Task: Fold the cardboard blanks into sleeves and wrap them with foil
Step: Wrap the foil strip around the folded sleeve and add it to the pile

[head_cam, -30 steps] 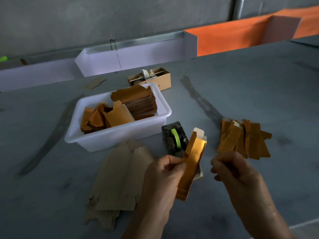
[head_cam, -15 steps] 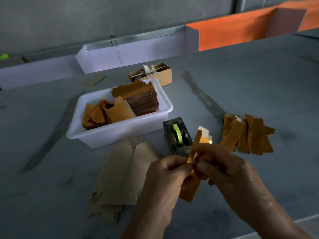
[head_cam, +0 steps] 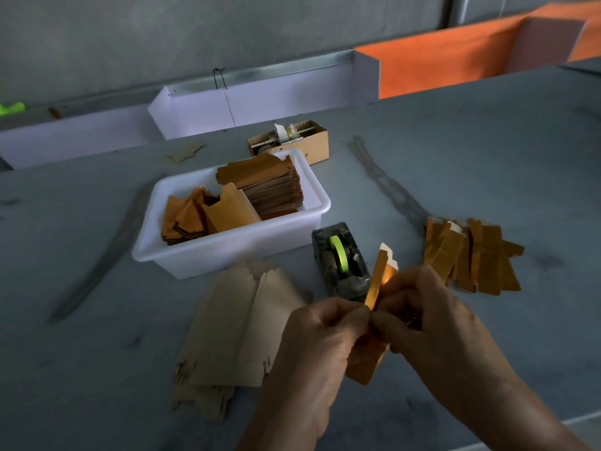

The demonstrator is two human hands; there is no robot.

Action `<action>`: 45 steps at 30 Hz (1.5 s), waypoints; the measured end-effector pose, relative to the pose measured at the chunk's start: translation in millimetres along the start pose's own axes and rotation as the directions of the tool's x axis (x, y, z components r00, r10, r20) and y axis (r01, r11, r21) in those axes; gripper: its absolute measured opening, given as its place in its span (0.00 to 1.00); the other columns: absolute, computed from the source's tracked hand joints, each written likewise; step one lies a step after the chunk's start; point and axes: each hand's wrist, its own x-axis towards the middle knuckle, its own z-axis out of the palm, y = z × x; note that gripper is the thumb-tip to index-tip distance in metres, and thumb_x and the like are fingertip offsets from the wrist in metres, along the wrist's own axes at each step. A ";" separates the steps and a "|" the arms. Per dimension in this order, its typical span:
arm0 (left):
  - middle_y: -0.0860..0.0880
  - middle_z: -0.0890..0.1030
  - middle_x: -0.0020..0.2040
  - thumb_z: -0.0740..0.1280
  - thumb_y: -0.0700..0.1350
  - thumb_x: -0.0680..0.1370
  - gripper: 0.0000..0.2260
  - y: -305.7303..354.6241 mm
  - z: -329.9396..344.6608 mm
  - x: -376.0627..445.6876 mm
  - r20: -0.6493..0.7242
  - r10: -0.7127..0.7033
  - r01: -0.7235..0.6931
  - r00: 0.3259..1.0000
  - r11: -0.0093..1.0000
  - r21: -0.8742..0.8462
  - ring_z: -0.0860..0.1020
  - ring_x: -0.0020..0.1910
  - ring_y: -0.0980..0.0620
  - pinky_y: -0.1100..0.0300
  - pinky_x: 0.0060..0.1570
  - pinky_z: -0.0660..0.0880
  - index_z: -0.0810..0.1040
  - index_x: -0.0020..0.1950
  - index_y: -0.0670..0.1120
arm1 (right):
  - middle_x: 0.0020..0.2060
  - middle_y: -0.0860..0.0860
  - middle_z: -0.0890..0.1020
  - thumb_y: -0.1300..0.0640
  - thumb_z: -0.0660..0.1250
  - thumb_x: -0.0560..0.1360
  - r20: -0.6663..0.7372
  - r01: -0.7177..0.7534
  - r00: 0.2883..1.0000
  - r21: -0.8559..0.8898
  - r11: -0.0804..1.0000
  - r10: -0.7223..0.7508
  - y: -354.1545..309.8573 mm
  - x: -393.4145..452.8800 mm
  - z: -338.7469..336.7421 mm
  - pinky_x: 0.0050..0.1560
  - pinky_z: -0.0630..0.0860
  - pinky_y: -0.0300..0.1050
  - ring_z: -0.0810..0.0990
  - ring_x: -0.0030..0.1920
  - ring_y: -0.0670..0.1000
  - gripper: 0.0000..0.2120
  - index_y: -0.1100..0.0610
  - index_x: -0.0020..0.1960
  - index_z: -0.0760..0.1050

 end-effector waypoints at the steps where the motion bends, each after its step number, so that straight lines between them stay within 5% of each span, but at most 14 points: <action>1: 0.47 0.84 0.33 0.67 0.42 0.77 0.08 -1.5 1.0 -0.4 -0.031 0.014 -0.014 0.999 1.000 0.001 0.83 0.33 0.52 0.61 0.38 0.79 0.84 0.41 0.44 | 0.32 0.48 0.80 0.59 0.71 0.71 -0.001 -0.004 1.000 -0.019 1.000 0.004 -1.5 -0.2 0.5 0.36 0.76 0.32 0.79 0.37 0.38 0.14 0.46 0.43 0.67; 5: 0.47 0.83 0.31 0.67 0.38 0.76 0.09 -11.0 9.5 -1.4 -0.186 0.168 -0.156 0.968 0.985 0.081 0.81 0.30 0.54 0.66 0.30 0.75 0.83 0.38 0.46 | 0.35 0.46 0.80 0.54 0.68 0.73 -0.023 -0.003 1.000 -0.185 0.983 -0.001 -10.0 -2.8 3.3 0.37 0.79 0.40 0.79 0.35 0.44 0.11 0.48 0.47 0.65; 9: 0.48 0.83 0.36 0.70 0.38 0.74 0.07 -25.6 16.7 -2.7 -0.328 0.453 -0.342 0.829 0.875 0.343 0.82 0.34 0.53 0.54 0.38 0.80 0.82 0.39 0.49 | 0.34 0.45 0.79 0.48 0.66 0.74 -0.052 -0.016 0.999 -0.284 0.959 0.001 -19.4 -2.8 5.4 0.37 0.79 0.45 0.78 0.35 0.45 0.13 0.45 0.46 0.60; 12: 0.47 0.83 0.36 0.70 0.38 0.75 0.05 -28.5 10.7 -2.4 -0.387 0.483 -0.390 0.785 0.872 0.297 0.82 0.36 0.49 0.49 0.40 0.81 0.82 0.41 0.47 | 0.29 0.45 0.75 0.36 0.64 0.66 -0.056 -0.019 0.998 -0.337 0.941 0.000 -20.4 0.2 6.0 0.32 0.75 0.43 0.75 0.31 0.43 0.18 0.45 0.45 0.60; 15: 0.47 0.84 0.37 0.69 0.42 0.75 0.03 -22.8 3.5 -2.0 -0.369 0.432 -0.371 0.823 0.900 0.227 0.83 0.37 0.52 0.60 0.36 0.80 0.82 0.43 0.47 | 0.29 0.45 0.76 0.29 0.58 0.56 -0.051 -0.041 0.998 -0.191 0.981 0.032 -12.4 2.7 4.0 0.30 0.72 0.35 0.76 0.30 0.42 0.25 0.44 0.45 0.64; 18: 0.48 0.84 0.37 0.69 0.43 0.75 0.05 -21.8 3.1 -1.3 -0.344 0.355 -0.307 0.869 0.933 0.187 0.83 0.37 0.53 0.65 0.33 0.78 0.83 0.42 0.50 | 0.35 0.48 0.81 0.34 0.66 0.54 0.087 -0.180 0.982 0.208 0.961 0.165 -4.3 3.8 10.0 0.39 0.78 0.38 0.81 0.39 0.44 0.23 0.46 0.44 0.72; 21: 0.49 0.84 0.36 0.69 0.42 0.75 0.09 -23.5 4.1 -1.4 -0.319 0.289 -0.248 0.903 0.955 0.162 0.83 0.35 0.53 0.63 0.32 0.77 0.83 0.39 0.54 | 0.37 0.54 0.84 0.55 0.73 0.66 0.155 -0.242 0.969 0.475 0.846 0.190 0.5 3.8 21.7 0.49 0.79 0.55 0.82 0.43 0.56 0.07 0.53 0.43 0.79; 23: 0.51 0.83 0.35 0.70 0.43 0.75 0.08 -25.3 1.8 -0.7 -0.327 0.250 -0.218 0.911 0.967 0.133 0.82 0.36 0.52 0.57 0.35 0.79 0.82 0.42 0.58 | 0.37 0.56 0.84 0.64 0.69 0.71 0.163 -0.252 0.967 0.503 0.827 0.196 2.3 5.1 24.5 0.48 0.79 0.53 0.82 0.42 0.57 0.06 0.54 0.43 0.80; 28: 0.54 0.84 0.38 0.68 0.49 0.75 0.04 -18.6 -15.9 3.2 -0.251 0.196 -0.131 0.948 0.958 0.253 0.83 0.38 0.55 0.56 0.31 0.78 0.78 0.47 0.58 | 0.34 0.54 0.82 0.60 0.64 0.75 0.089 -0.232 0.972 0.468 0.853 0.215 12.6 19.5 16.2 0.37 0.78 0.44 0.82 0.37 0.51 0.07 0.51 0.43 0.79; 30: 0.53 0.84 0.44 0.67 0.50 0.76 0.04 -19.3 -32.7 8.8 -0.364 0.300 -0.070 0.882 0.847 0.528 0.82 0.44 0.52 0.55 0.43 0.78 0.79 0.50 0.54 | 0.31 0.51 0.80 0.58 0.64 0.76 -0.093 -0.217 0.960 0.358 0.908 0.266 28.9 37.2 6.6 0.31 0.73 0.39 0.80 0.31 0.46 0.06 0.50 0.43 0.77; 32: 0.51 0.80 0.54 0.63 0.54 0.77 0.13 -20.6 -52.2 11.7 -0.408 0.378 0.148 0.831 0.556 0.818 0.76 0.54 0.50 0.58 0.52 0.71 0.76 0.59 0.52 | 0.31 0.52 0.78 0.56 0.63 0.77 -0.205 -0.246 0.935 0.216 0.945 0.291 44.0 56.8 -4.1 0.27 0.71 0.39 0.77 0.28 0.48 0.04 0.51 0.45 0.76; 35: 0.48 0.69 0.60 0.60 0.63 0.75 0.22 -28.4 -71.4 16.2 -0.443 0.314 0.387 0.840 0.225 0.894 0.68 0.59 0.47 0.56 0.57 0.67 0.69 0.63 0.50 | 0.33 0.55 0.78 0.54 0.62 0.77 -0.214 -0.336 0.922 -0.029 0.942 0.322 64.0 80.3 -9.9 0.34 0.77 0.49 0.78 0.33 0.54 0.07 0.56 0.44 0.73; 41: 0.45 0.74 0.51 0.72 0.57 0.69 0.15 -27.0 -85.5 30.5 -0.496 0.257 0.376 0.829 0.400 0.836 0.72 0.52 0.44 0.55 0.54 0.68 0.73 0.44 0.50 | 0.62 0.59 0.73 0.54 0.62 0.77 -0.309 -0.307 0.926 -0.289 0.907 0.215 65.5 71.6 -7.8 0.62 0.70 0.56 0.70 0.62 0.61 0.19 0.59 0.66 0.71; 45: 0.47 0.80 0.43 0.71 0.53 0.72 0.10 -21.6 -91.1 34.4 -0.495 0.233 0.317 0.837 0.531 0.786 0.78 0.45 0.46 0.56 0.43 0.72 0.77 0.39 0.48 | 0.62 0.55 0.73 0.56 0.64 0.76 -0.351 -0.150 0.934 -0.217 0.965 0.067 46.9 53.7 -2.8 0.56 0.74 0.52 0.74 0.58 0.58 0.15 0.58 0.62 0.74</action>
